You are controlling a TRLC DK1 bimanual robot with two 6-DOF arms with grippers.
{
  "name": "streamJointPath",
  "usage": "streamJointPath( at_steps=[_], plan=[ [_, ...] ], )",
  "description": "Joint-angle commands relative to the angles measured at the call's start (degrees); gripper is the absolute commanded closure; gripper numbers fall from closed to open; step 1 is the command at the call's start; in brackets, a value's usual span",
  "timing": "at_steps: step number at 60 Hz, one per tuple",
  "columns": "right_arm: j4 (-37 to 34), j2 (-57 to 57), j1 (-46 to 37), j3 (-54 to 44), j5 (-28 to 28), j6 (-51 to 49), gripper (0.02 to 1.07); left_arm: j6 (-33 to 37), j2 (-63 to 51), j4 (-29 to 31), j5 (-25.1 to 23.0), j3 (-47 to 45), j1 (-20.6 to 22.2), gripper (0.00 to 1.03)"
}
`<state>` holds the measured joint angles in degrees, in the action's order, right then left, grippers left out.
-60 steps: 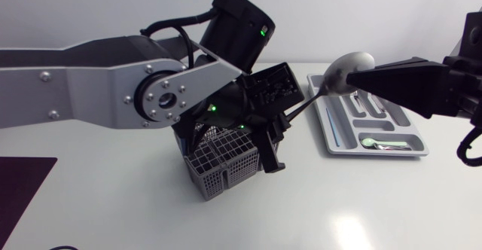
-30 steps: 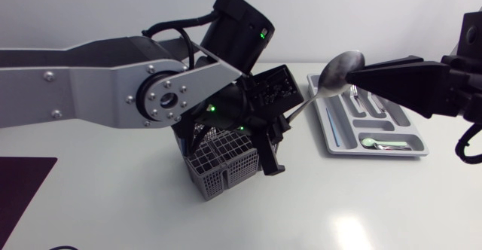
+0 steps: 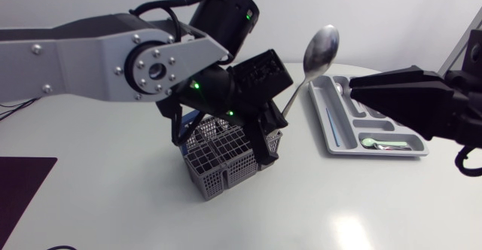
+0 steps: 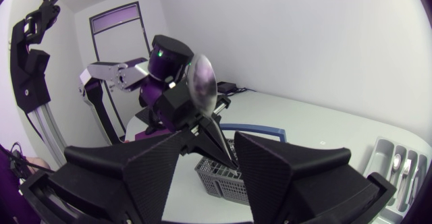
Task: Unload the cutlery basket into the drawer organizer.
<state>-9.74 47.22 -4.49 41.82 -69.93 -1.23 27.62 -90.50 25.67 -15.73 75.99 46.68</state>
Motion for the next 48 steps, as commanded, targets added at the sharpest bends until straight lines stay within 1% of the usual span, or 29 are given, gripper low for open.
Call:
streamJointPath(
  at_steps=[1, 4, 5, 11, 12, 18, 22, 27, 37, 38, 40, 41, 42, 48],
  plan=[
    [1.21, -0.82, 1.06, -2.80, 1.20, -3.60, 0.47, -1.95, -0.73, 1.93, -3.26, 4.26, -1.94, 0.92],
    [1.21, -1.08, 2.21, -3.94, 1.38, -6.15, 0.47, -2.04, -1.17, 3.77, -5.54, 5.40, -2.38, 0.92],
    [1.21, -1.26, 2.47, -4.29, 1.64, -6.85, 0.47, -2.13, -1.26, 4.56, -7.04, 5.93, -2.64, 0.92],
    [1.21, -1.87, 6.51, -5.88, 4.19, -10.54, 0.47, -2.13, -1.70, 7.64, -11.78, 6.98, -2.82, 0.92],
    [1.21, -1.78, 7.74, -6.14, 5.33, -11.60, 0.47, -1.86, -1.79, 8.34, -12.93, 6.98, -2.73, 0.92],
    [2.00, -1.26, 10.64, -6.05, 6.83, -12.92, 0.47, -0.72, -1.96, 10.36, -16.35, 6.81, -2.20, 0.92],
    [2.88, -0.38, 11.17, -5.35, 6.91, -12.92, 0.47, 0.77, -2.05, 11.77, -17.76, 6.37, -1.41, 0.92],
    [3.06, 0.68, 12.23, -4.21, 6.83, -13.00, 0.47, 1.74, -2.05, 12.30, -18.29, 5.66, -0.45, 0.92],
    [3.15, 2.88, 13.81, -2.45, 6.74, -12.74, 0.48, 2.97, -2.14, 13.26, -20.40, 5.40, 0.08, 0.92],
    [3.32, 3.05, 13.81, -2.36, 6.74, -12.65, 0.50, 3.06, -2.23, 13.26, -20.40, 5.31, 0.08, 0.93],
    [3.85, 3.23, 13.81, -2.10, 6.56, -12.30, 0.58, 3.15, -2.31, 13.35, -20.57, 5.31, 0.08, 0.93],
    [3.94, 3.32, 13.81, -1.92, 6.47, -12.21, 0.59, 3.15, -2.31, 13.44, -20.66, 5.31, 0.08, 0.93],
    [3.94, 3.49, 13.98, -1.75, 6.21, -12.04, 0.63, 3.23, -2.40, 13.44, -20.75, 5.31, 0.08, 0.93],
    [3.94, 3.67, 14.16, -0.78, 5.68, -11.25, 0.79, 3.58, -2.58, 13.62, -20.92, 4.87, 0.08, 0.93]
  ],
)
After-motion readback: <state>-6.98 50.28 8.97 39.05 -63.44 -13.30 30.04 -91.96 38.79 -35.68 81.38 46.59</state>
